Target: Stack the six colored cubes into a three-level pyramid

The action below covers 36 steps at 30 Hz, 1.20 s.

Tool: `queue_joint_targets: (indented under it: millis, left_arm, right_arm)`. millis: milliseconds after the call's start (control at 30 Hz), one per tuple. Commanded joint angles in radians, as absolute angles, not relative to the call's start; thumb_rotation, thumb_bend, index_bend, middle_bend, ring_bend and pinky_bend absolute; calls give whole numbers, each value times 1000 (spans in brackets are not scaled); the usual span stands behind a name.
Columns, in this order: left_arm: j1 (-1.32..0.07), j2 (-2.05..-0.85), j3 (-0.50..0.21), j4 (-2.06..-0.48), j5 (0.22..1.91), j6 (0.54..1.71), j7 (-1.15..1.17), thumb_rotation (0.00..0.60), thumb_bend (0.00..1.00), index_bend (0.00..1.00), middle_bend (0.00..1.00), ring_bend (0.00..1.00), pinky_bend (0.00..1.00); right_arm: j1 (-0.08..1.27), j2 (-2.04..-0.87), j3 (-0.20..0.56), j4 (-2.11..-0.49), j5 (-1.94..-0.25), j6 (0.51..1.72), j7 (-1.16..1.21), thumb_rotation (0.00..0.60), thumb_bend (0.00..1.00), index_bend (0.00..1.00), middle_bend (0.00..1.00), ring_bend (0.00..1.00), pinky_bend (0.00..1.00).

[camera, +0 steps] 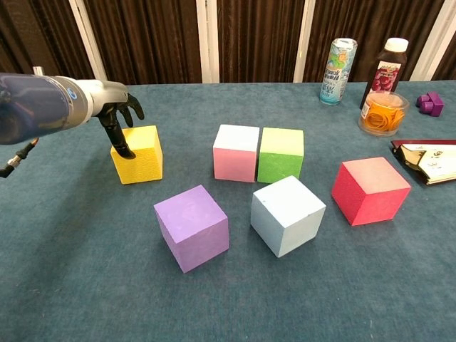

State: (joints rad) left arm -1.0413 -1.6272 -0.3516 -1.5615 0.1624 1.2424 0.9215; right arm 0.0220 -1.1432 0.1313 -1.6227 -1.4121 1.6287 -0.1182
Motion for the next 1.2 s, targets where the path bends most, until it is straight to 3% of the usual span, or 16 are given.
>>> queue_joint_targets:
  millis: [33, 133, 567, 833, 1200]
  left_arm:
    - [-1041, -1640, -345, -1542, 171, 1231, 919, 600, 337, 191, 201, 0, 0]
    - [-1040, -1645, -343, -1532, 176, 1231, 920, 600, 376, 193, 205, 0, 0]
    - [-1039, -1653, -352, -1522, 181, 1241, 928, 600, 386, 274, 308, 0, 0]
    - [-1041, -1644, -360, -1550, 235, 1259, 916, 600, 428, 277, 311, 0, 0]
    - [-1060, -1478, -333, -1669, 287, 1078, 957, 600, 403, 244, 275, 0, 0]
  right_arm:
    - [21, -1144, 134, -1627, -1408, 1626, -116, 600, 155, 0, 35, 22, 0]
    - [21, -1145, 135, -1631, -1407, 1621, -110, 600, 156, 0, 35, 22, 0]
    - [20, -1145, 146, -1634, -1396, 1611, -107, 600, 156, 0, 35, 22, 0]
    - [19, -1145, 148, -1638, -1393, 1606, -111, 600, 155, 0, 35, 23, 0]
    - [25, -1157, 157, -1636, -1357, 1585, -162, 600, 156, 0, 35, 22, 0]
